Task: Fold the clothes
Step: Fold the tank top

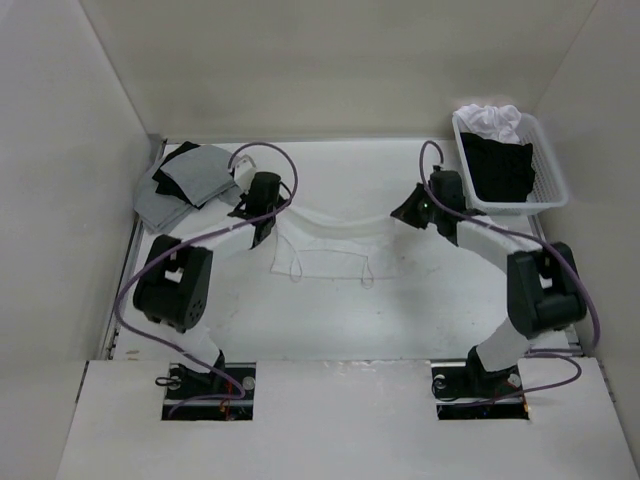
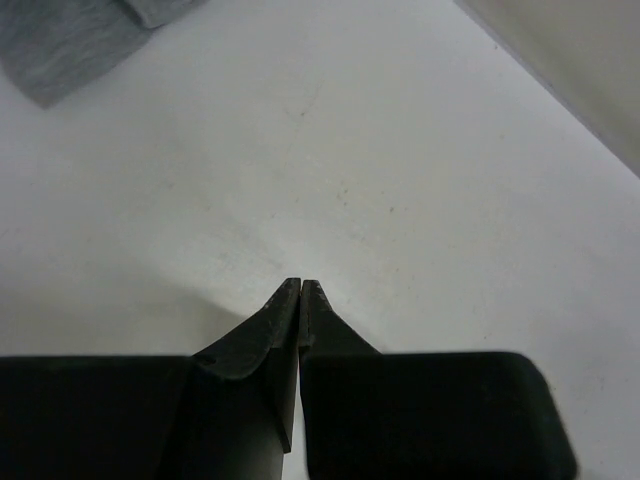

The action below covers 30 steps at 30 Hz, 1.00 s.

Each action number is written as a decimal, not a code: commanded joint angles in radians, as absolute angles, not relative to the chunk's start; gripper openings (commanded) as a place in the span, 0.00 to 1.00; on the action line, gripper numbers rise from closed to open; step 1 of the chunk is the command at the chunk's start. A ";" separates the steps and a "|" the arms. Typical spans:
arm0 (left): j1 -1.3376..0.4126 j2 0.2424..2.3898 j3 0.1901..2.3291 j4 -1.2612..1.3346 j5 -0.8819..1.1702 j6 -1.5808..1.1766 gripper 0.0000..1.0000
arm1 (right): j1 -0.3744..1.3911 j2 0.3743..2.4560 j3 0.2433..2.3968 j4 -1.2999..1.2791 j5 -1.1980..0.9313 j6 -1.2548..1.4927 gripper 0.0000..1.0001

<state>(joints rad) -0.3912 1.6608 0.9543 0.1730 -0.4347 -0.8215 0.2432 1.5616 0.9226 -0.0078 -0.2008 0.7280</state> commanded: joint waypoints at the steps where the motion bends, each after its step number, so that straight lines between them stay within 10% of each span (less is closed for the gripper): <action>1: -0.343 1.762 1.116 0.261 -0.347 -0.845 0.00 | 0.202 1.710 1.092 0.120 -0.248 0.719 0.01; 11: -0.283 1.844 1.141 0.301 -0.265 -0.890 0.00 | 0.186 1.847 1.201 0.118 -0.232 0.709 0.01; 30: -0.306 1.487 0.651 0.518 -0.181 -0.960 0.00 | 0.268 1.447 0.703 0.244 -0.118 0.732 0.00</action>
